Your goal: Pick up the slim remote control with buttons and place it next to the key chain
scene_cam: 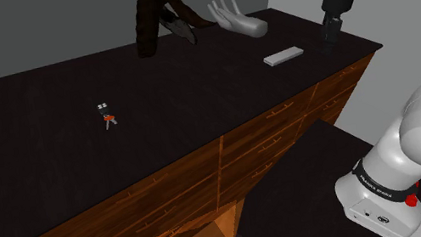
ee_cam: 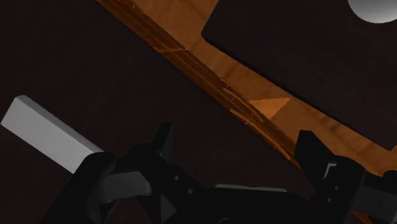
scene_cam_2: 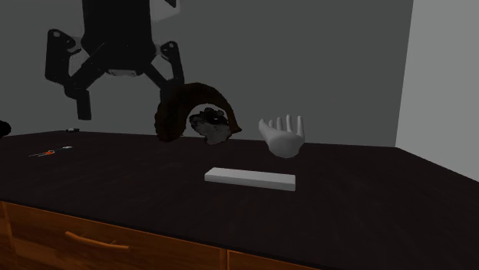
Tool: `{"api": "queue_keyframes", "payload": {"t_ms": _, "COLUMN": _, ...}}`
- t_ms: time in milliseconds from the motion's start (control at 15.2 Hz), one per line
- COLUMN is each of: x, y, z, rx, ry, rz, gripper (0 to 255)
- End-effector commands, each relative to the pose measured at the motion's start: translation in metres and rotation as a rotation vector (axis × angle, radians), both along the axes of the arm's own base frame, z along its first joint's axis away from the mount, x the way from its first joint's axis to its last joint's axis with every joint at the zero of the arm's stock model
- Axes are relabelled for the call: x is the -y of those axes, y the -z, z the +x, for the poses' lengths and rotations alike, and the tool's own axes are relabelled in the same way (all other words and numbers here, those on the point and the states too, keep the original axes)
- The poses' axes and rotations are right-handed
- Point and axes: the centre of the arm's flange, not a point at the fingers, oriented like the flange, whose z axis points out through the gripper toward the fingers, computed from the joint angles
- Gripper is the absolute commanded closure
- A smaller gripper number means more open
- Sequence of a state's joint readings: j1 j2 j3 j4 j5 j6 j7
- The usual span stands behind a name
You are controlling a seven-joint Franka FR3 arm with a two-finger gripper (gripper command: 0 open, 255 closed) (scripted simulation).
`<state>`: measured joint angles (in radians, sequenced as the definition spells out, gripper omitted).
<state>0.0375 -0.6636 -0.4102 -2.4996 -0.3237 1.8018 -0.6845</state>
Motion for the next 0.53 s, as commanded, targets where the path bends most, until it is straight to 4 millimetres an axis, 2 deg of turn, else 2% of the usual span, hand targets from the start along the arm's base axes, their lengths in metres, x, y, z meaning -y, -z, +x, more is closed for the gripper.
{"api": "queue_keyframes", "payload": {"t_ms": 0, "x": 0.021, "y": 0.01, "z": 0.01, "rx": 0.008, "ry": -0.075, "rz": 0.004, "gripper": 0}}
{"api": "queue_keyframes", "payload": {"t_ms": 462, "x": 0.086, "y": 0.048, "z": 0.059, "rx": 0.032, "ry": -0.318, "rz": 0.025, "gripper": 0}}
